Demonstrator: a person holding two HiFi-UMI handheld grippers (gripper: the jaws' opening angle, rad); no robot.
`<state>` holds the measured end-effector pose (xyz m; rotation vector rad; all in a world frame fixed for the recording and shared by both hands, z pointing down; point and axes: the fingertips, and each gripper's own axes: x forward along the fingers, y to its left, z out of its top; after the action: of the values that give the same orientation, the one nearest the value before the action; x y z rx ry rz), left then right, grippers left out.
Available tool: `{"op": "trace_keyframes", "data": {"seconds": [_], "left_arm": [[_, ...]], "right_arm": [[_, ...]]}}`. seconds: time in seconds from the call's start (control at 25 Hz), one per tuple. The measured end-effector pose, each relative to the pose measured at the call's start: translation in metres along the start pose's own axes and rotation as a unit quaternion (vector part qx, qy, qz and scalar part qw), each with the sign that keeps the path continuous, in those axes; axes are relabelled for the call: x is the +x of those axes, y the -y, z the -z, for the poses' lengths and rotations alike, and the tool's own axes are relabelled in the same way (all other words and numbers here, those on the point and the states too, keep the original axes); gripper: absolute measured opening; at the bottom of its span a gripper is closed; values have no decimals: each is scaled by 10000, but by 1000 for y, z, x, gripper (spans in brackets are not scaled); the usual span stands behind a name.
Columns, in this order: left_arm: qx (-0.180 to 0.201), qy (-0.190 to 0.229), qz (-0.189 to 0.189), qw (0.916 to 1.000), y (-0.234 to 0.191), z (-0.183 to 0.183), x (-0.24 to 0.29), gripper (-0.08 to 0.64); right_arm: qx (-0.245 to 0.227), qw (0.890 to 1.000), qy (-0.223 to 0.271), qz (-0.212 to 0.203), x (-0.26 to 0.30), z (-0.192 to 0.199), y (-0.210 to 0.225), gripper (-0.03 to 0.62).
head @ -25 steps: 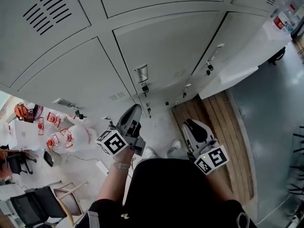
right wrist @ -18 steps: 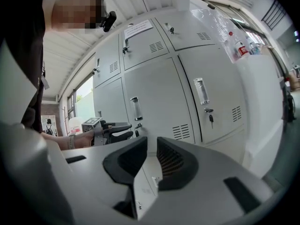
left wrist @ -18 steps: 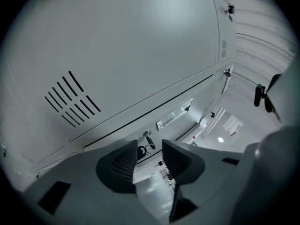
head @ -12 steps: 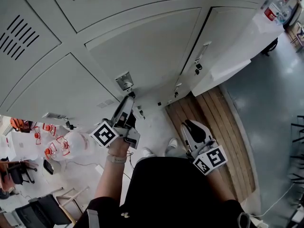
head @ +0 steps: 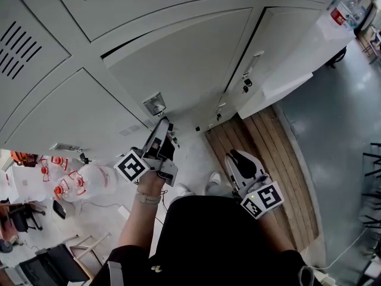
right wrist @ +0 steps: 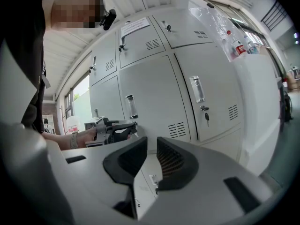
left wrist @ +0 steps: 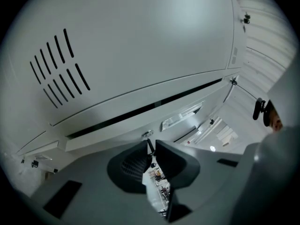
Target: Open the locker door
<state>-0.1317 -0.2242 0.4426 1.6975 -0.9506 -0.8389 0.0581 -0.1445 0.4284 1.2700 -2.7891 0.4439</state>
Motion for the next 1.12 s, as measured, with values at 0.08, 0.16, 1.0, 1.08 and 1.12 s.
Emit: {"op": "trace_keyframes", "data": {"seconds": [0.08,0.16,1.0,1.08,1.12], "left_arm": [[-55,-44,20,10000,1,5,-2,66],[-75,-143,49,9999,3,13,-4,66],[-740,-821,255,9936,28,105,-9,66],[-884,-794,293,9925,31,110,-8,66],[-947,-762,306,9921,32,111,-7,66]], "right_arm": [[7,10000,-2,7,-1,0,-1,75],[15,10000,-1,18,-2,1,-2,75],[187,9982,69,573,-53,11,14,75],[188,9980,91,600,-57,10,15,75],[188,9979,100,612,-59,9,15,75]]}}
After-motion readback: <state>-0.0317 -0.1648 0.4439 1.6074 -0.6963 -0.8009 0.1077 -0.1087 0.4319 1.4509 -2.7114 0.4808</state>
